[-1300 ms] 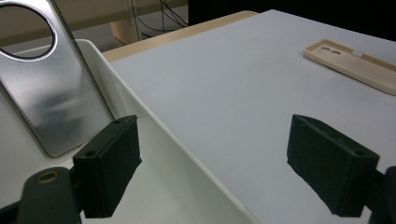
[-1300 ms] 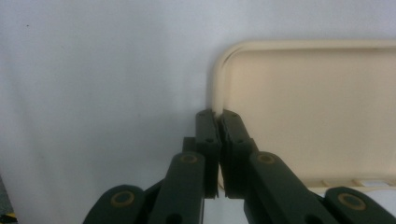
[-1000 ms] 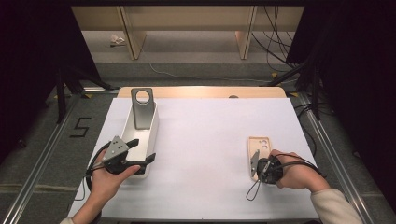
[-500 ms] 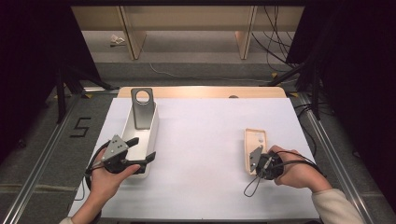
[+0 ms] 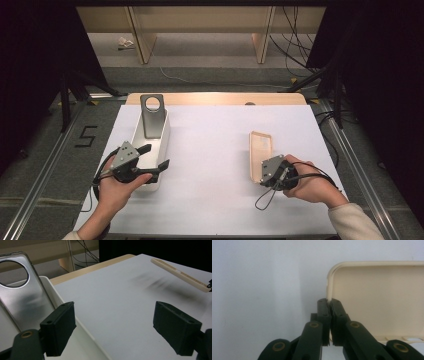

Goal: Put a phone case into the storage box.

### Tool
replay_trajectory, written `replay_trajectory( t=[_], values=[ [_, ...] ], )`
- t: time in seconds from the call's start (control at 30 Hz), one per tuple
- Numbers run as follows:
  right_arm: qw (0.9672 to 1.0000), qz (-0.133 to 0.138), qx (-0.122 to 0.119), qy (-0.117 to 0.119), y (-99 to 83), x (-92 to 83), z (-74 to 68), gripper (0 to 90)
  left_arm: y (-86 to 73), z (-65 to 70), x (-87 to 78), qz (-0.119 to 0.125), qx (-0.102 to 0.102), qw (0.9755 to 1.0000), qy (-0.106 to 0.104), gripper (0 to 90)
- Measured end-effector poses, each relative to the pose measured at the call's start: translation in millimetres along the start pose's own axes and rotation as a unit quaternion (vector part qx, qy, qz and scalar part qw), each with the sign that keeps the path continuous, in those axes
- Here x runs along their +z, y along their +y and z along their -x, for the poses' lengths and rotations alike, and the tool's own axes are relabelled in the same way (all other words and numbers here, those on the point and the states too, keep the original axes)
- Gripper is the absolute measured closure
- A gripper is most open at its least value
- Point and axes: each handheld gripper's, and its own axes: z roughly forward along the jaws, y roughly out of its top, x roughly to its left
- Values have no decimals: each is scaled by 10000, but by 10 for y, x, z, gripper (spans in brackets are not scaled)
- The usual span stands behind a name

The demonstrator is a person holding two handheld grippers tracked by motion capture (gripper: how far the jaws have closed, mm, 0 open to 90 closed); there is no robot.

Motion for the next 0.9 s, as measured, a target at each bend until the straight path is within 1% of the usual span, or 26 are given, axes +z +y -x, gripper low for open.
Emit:
replay_trajectory(
  t=[0.07,0.1,0.13,0.17,0.2,0.23,0.27,0.3,0.33,0.4,0.47,0.5,0.53,0.57,0.67,0.7,0.73,0.8,0.83,0.9],
  values=[
    [9999,66,-46,-63,24,1,-5,881,26,19,9,12,18,10000,-26,177],
    [9999,128,-42,-61,34,3,-7,881,40,24,12,5,29,10000,-36,177],
    [9998,184,-89,-56,43,8,-7,881,54,30,18,22,24,10000,-52,179],
    [9998,187,-58,-94,53,3,-13,881,69,34,24,19,30,10000,-66,180],
    [9997,220,-40,-72,60,7,-15,881,84,38,33,7,28,10000,-82,182],
    [9995,282,-94,-83,66,18,-13,881,100,44,44,7,15,10000,-85,183],
    [9994,316,-54,-107,73,20,-19,881,116,51,58,-6,14,9999,-99,184],
    [9994,331,-87,-67,80,25,-20,881,132,60,76,-53,5,9999,-119,185],
    [9992,343,-130,-127,90,31,-28,880,148,70,94,-79,14,9999,-139,184],
    [9991,391,-128,-120,109,45,-36,881,181,95,132,-122,41,9997,-207,184],
    [9987,462,-110,-165,129,57,-42,880,214,124,170,-163,73,9995,-260,185],
    [9985,504,-154,-153,140,64,-43,880,229,137,191,-160,80,9994,-303,185],
    [9982,549,-138,-208,151,67,-50,880,243,154,210,-159,58,9993,-326,184],
    [9980,587,-179,-167,164,70,-48,881,257,168,230,-162,54,9992,-353,185],
    [9974,660,-209,-201,203,80,-62,880,294,208,291,-188,68,9989,-412,185],
    [9968,719,-228,-259,214,80,-60,880,305,222,311,-197,73,9988,-440,185],
    [9967,739,-219,-240,223,79,-62,880,316,235,332,-213,76,9986,-468,185],
    [9962,788,-229,-278,243,77,-72,881,336,261,379,-245,76,9983,-517,185],
    [9961,813,-234,-242,252,80,-75,881,346,272,403,-270,64,9981,-545,185],
    [9959,831,-234,-286,268,85,-85,881,370,293,453,-303,40,9977,-600,185]
  ],
)
